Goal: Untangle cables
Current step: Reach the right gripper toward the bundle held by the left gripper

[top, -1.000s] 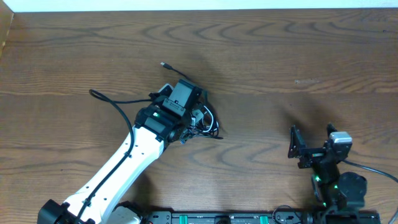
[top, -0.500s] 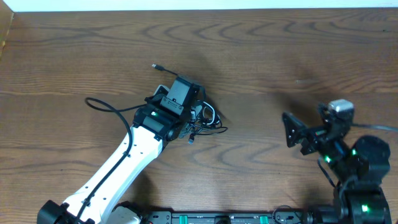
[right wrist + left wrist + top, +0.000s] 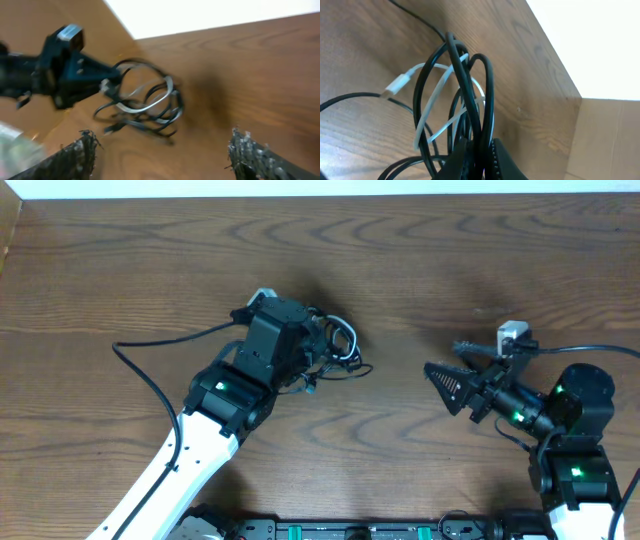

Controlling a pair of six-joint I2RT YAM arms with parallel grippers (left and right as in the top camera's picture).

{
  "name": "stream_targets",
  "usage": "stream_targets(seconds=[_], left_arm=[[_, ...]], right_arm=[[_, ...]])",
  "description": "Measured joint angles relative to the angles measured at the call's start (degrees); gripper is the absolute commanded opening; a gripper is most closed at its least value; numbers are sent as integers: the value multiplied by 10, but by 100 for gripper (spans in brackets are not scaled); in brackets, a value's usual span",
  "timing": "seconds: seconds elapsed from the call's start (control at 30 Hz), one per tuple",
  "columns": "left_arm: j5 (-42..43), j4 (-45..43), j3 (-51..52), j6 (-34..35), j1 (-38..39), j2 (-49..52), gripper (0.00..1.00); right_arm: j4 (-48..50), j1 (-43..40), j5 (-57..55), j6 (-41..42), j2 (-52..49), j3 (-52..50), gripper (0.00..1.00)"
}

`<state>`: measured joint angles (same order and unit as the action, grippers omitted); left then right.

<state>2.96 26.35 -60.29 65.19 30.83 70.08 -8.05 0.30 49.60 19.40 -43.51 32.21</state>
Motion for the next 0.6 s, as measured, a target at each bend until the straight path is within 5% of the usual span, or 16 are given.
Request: stream_targets(seconds=[0.43, 0.6], left_arm=[[95, -41, 0, -49, 0, 0, 7], [141, -43, 0, -53, 0, 0, 7]], right_arm=[[1, 37, 105, -202, -17, 0, 81], [2, 77, 101, -314, -39, 0, 74]])
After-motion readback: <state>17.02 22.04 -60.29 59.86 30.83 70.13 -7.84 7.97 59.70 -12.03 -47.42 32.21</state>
